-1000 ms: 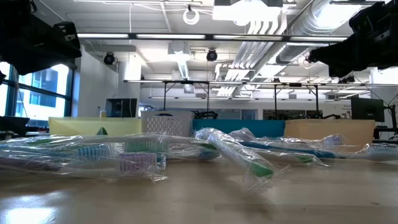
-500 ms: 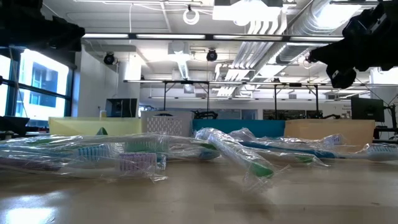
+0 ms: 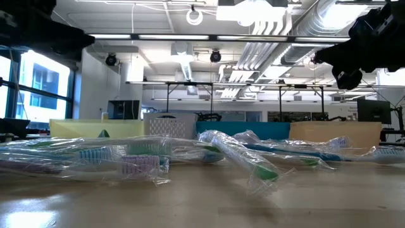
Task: Pick & Place Toothbrushes
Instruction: Put the violet toothbrush into the orange bin
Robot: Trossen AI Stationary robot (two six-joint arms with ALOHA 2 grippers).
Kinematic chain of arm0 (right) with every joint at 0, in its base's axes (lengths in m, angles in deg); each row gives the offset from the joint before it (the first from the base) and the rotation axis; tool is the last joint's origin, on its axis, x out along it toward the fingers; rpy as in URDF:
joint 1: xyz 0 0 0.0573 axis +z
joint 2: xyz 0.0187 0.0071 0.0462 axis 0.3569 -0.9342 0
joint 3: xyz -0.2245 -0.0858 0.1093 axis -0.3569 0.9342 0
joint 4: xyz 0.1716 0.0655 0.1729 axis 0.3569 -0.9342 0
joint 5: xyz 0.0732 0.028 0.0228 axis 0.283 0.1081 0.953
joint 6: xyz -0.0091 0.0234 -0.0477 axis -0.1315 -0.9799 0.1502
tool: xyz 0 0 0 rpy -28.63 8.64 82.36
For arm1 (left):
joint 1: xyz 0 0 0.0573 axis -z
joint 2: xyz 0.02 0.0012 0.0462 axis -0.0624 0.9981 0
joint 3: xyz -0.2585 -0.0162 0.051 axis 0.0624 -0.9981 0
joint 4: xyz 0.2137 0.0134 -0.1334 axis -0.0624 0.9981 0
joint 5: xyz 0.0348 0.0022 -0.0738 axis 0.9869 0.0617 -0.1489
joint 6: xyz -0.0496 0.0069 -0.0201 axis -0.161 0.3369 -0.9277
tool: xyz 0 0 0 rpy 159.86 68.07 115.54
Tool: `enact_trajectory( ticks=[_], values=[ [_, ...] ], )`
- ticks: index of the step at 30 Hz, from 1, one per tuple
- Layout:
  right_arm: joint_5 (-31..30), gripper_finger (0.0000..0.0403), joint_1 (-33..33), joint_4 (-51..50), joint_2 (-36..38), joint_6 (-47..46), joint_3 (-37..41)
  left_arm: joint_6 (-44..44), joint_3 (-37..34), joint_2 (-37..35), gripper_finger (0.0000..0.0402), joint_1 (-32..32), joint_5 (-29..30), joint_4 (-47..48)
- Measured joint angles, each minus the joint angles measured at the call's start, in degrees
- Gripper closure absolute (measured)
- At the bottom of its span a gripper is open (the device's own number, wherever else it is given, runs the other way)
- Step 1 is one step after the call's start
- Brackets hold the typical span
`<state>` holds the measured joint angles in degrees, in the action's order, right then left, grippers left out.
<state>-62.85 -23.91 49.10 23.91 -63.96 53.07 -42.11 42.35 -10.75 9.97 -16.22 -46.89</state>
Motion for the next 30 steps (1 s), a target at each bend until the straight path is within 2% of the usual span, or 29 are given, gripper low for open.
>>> enact_trajectory(
  ticks=[5,14,19,23,30],
  values=[
    [1.95,0.0401,0.01,0.02,0.0,-4.11,-0.01,-2.61,0.0,0.0,0.0265,0.0,2.55,0.2],
    [2.58,0.0401,0.02,0.48,0.0,-2.8,0.0,0.08,0.0,0.0,0.0265,0.0,3.63,0.15],
    [-4.9,0.0401,0.83,6.67,-0.67,-2.14,-0.02,0.21,0.0,0.0,0.0265,0.0,6.16,0.16],
    [-12.34,0.0401,2.06,6.96,-2.47,-0.37,-0.76,0.21,0.0,0.0,0.0265,0.0,7.14,0.15],
    [-18.07,0.0401,4.62,4.18,-9.76,-0.48,-5.4,0.21,0.0,0.0,0.0265,0.0,7.23,0.17]
  ],
)
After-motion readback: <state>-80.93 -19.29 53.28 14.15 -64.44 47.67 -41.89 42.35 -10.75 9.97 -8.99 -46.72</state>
